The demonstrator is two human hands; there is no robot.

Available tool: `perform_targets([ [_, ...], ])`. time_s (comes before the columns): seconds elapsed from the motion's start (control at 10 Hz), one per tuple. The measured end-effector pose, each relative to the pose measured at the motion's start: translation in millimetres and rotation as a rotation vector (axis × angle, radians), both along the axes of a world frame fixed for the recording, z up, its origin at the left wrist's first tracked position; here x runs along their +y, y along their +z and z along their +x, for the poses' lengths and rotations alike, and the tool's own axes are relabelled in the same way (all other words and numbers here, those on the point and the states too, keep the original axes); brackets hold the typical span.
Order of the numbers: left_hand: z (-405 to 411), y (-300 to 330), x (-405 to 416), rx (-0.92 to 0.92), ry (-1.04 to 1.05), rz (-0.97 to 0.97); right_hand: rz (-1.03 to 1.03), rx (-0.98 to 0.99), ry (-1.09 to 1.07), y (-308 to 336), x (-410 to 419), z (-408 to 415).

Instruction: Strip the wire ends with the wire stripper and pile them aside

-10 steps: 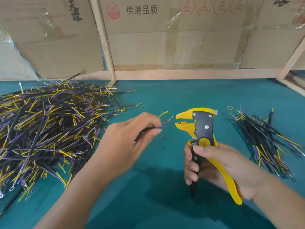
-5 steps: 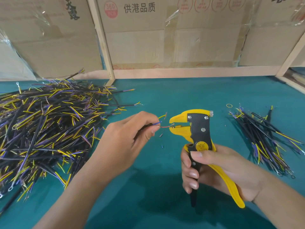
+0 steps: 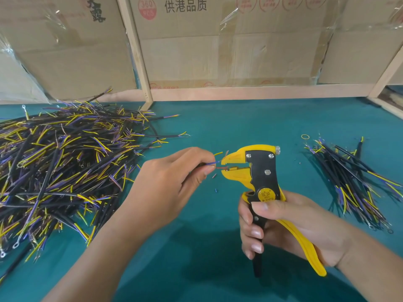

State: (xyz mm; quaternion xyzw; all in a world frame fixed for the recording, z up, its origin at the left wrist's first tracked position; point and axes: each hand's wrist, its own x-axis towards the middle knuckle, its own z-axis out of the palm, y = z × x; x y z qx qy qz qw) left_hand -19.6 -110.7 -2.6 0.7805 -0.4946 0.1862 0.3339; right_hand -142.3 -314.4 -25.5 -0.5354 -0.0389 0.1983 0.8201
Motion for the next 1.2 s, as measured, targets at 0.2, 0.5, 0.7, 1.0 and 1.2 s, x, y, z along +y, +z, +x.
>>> perform_targets([
  [0.2,-1.8,0.8,0.0,0.019,0.007,0.001,0.000,0.026,-0.017,-0.1,2.6,-0.5],
  [0.5,-3.8,-0.2,-1.5,0.051,0.004,0.003,0.012,0.046,0.008,-3.3,4.5,-1.0],
  [0.7,-2.9,-0.8,-0.2,0.073,-0.024,-0.001,0.030,0.044,0.012,-4.9,3.8,-0.9],
  [1.0,-2.4,0.3,0.8,0.082,-0.022,-0.013,0.042,0.026,0.019,-4.9,2.9,-0.7],
  [1.2,-2.8,0.4,0.0,0.080,-0.014,-0.005,0.039,0.029,0.018,-4.8,3.2,-1.0],
])
